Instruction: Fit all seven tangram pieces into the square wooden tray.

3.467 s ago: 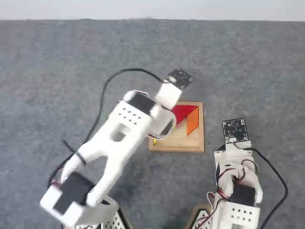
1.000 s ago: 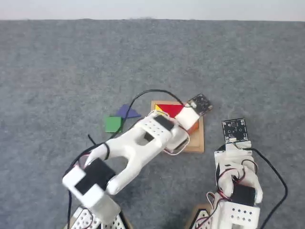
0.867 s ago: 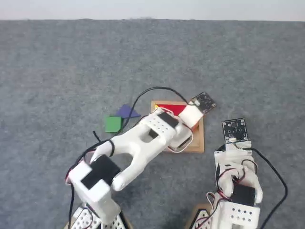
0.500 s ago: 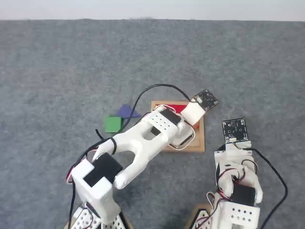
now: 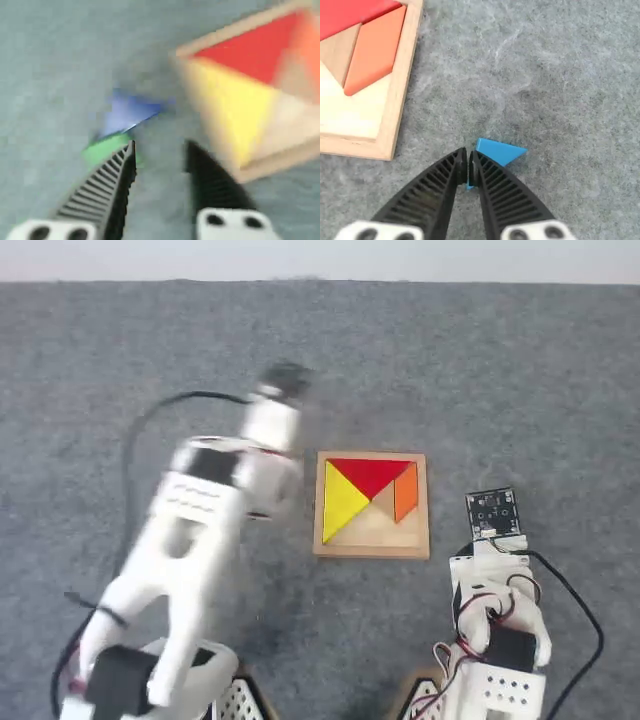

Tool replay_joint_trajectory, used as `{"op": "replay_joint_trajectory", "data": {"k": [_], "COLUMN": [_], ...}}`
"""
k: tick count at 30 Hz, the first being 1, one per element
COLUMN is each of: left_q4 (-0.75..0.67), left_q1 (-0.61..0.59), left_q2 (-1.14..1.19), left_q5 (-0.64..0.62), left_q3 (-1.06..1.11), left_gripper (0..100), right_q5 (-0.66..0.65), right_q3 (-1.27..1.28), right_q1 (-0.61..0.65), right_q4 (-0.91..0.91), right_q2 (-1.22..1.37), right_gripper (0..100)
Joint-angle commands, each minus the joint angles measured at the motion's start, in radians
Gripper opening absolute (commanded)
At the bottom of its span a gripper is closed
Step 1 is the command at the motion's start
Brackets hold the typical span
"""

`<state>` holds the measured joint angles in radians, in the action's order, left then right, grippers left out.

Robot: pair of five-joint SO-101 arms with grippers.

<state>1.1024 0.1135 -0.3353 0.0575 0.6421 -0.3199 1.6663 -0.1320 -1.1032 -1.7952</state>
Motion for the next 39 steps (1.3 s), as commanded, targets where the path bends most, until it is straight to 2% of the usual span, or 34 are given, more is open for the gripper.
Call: {"op": "replay_joint_trajectory", "data": {"k": [1,5,10,16,23,28,33,39], "left_q4": [0.04,0.015,-0.092,-0.127,-0.137,-0.15,-0.146,-0.117], "left_q1": [-0.218,-0.284,-0.302,-0.288,-0.281,-0.278,-0.239,-0.215], "left_q2": [0.0,0.12,0.299,0.445,0.457,0.457,0.457,0.413], "left_q5": [0.101,0.161,0.181,0.189,0.186,0.193,0.193,0.193], "left_q3": [-0.001,-0.018,-0.039,-0.074,-0.104,-0.102,-0.101,-0.104], "left_gripper": [25,25,25,25,24,15,14,7], "right_q5": [-0.014,-0.014,-0.014,-0.014,-0.014,-0.014,-0.014,-0.014], "right_q3": [0.017,0.017,0.017,0.017,0.017,0.017,0.017,0.017], "right_q1": [-0.01,-0.012,-0.013,-0.013,-0.012,-0.012,-0.012,-0.012], "right_q4": [-0.001,-0.001,-0.001,-0.001,-0.001,-0.001,-0.001,-0.001], "right_q2": [-0.018,-0.018,-0.016,-0.016,-0.016,-0.016,-0.016,-0.016], "right_gripper": [2.0,2.0,2.0,2.0,2.0,2.0,2.0,2.0]}}
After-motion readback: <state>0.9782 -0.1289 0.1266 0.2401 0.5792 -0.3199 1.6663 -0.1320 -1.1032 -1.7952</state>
